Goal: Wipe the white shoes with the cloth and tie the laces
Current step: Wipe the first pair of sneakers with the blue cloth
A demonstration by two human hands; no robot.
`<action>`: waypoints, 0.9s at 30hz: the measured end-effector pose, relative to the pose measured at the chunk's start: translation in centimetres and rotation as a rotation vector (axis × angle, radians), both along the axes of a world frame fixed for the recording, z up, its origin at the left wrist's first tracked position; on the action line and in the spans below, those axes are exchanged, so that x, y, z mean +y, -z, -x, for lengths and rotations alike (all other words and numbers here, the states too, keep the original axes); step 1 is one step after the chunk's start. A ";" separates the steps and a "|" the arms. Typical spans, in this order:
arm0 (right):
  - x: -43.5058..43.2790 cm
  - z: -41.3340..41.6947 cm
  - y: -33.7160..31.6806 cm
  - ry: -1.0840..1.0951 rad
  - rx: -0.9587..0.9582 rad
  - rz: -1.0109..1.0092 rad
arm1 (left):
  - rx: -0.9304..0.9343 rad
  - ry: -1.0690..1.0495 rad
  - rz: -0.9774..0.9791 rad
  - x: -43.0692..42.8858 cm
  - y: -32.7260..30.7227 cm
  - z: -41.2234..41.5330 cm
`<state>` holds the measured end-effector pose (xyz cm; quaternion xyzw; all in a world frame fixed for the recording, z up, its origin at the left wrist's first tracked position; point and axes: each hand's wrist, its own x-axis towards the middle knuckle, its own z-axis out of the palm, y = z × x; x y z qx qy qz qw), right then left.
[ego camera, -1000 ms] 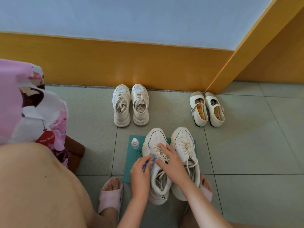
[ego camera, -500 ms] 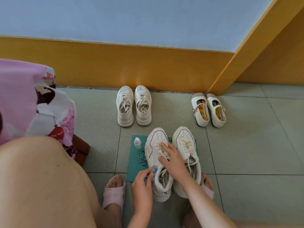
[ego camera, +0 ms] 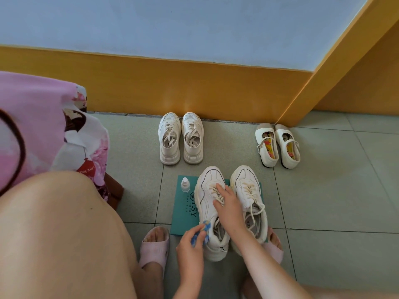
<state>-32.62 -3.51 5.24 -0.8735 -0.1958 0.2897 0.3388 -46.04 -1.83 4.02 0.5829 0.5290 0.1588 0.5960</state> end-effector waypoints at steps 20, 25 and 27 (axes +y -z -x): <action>0.5 0.3 -0.5 0.035 0.029 0.018 | 0.036 -0.039 0.135 -2.6 -1.4 1.9; 0.4 0.4 -0.8 0.032 0.064 0.009 | 0.025 -0.046 0.180 -2.9 -1.1 2.1; 0.4 0.2 -0.9 0.029 0.087 0.006 | 0.012 -0.113 0.177 -2.4 -1.0 2.2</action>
